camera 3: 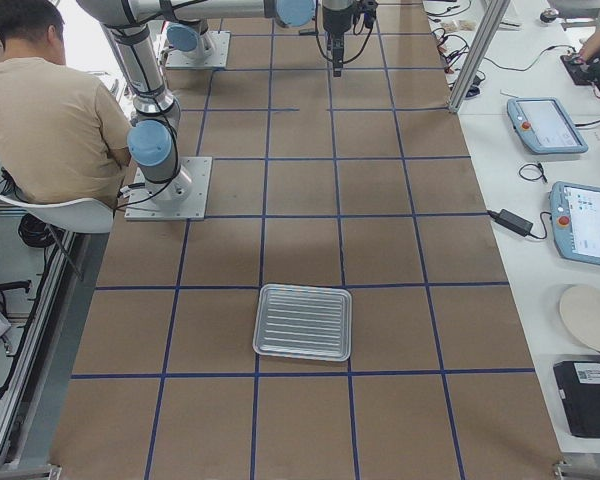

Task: Place bearing gear from tray to pile

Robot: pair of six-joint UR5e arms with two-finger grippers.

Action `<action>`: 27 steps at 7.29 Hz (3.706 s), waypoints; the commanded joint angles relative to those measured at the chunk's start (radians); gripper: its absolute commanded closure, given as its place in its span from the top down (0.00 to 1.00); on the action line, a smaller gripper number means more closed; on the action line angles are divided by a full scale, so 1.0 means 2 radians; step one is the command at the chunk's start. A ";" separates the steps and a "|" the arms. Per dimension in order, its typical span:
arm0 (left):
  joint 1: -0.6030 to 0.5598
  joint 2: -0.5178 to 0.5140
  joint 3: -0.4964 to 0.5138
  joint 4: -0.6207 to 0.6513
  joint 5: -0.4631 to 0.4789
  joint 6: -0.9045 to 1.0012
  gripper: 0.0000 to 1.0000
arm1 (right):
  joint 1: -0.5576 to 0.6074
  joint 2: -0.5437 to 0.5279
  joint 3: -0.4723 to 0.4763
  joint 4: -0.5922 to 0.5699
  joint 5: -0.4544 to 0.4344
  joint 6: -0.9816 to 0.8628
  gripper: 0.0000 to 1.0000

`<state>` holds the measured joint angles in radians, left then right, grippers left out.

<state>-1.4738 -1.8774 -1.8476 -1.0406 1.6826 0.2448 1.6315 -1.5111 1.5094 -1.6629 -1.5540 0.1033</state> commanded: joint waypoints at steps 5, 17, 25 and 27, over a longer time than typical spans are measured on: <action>0.220 -0.028 -0.055 0.127 -0.017 0.250 0.00 | 0.000 -0.001 0.000 0.000 0.001 0.000 1.00; 0.244 -0.028 -0.059 0.126 -0.011 0.246 0.00 | 0.001 0.002 0.001 -0.005 0.001 0.000 1.00; 0.229 -0.001 -0.049 0.075 -0.011 0.234 0.73 | 0.001 0.002 0.001 -0.005 0.001 0.000 1.00; 0.155 0.043 -0.017 0.022 -0.010 0.163 0.73 | 0.001 0.002 0.001 -0.005 0.001 0.000 1.00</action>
<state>-1.0719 -1.8430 -1.9217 -0.9304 1.6613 0.6633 1.6337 -1.5064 1.5110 -1.6736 -1.5524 0.1035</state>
